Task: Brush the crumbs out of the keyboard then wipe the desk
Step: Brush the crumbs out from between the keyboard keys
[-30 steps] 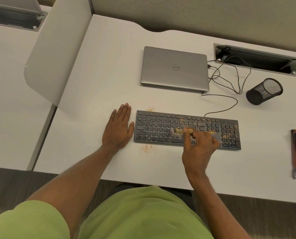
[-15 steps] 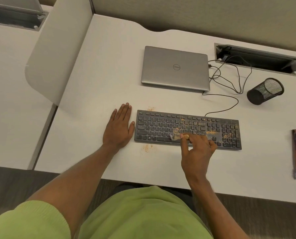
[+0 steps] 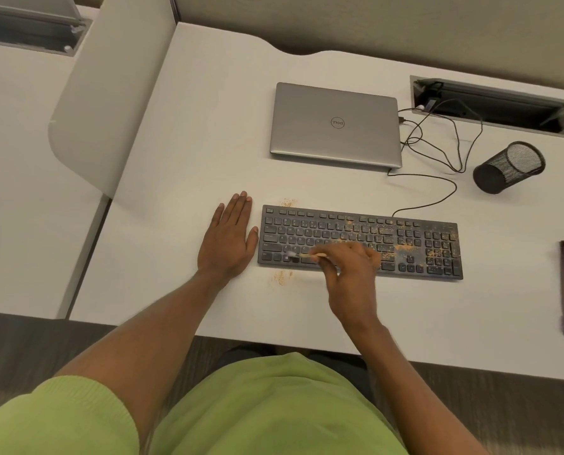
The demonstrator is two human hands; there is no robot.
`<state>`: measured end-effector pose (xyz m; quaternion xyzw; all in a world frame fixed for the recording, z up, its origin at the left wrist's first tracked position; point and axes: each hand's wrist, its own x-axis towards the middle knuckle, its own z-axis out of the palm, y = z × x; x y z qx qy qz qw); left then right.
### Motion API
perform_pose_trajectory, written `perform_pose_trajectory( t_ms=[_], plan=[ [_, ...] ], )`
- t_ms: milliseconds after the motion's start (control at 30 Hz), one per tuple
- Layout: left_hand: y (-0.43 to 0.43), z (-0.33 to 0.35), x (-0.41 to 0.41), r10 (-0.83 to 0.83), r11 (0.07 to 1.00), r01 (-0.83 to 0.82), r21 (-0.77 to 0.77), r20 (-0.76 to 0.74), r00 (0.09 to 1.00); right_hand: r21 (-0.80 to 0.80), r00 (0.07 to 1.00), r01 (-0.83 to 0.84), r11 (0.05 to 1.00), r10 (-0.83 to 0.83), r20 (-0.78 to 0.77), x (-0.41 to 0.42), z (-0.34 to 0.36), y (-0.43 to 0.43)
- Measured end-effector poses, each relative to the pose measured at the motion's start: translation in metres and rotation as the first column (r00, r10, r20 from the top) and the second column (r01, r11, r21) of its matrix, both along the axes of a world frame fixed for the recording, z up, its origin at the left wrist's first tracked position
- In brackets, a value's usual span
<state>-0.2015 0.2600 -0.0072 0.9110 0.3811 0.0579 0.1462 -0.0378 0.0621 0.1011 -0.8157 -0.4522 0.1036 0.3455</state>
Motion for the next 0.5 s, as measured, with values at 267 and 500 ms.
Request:
perform_pose_trajectory(
  t_ms=[267, 500],
  plan=[
    [0.001, -0.001, 0.0, -0.002, 1.0, 0.002, -0.001, -0.003, 1.0, 0.003, 0.935, 0.296, 0.955, -0.29, 0.202, 0.017, 0.012, -0.043],
    [0.0, 0.001, 0.0, -0.004, 1.0, 0.004, -0.003, 0.009, 1.0, 0.104, 0.953, 0.287, 0.952, -0.273, -0.132, -0.007, 0.006, -0.026]
  ],
)
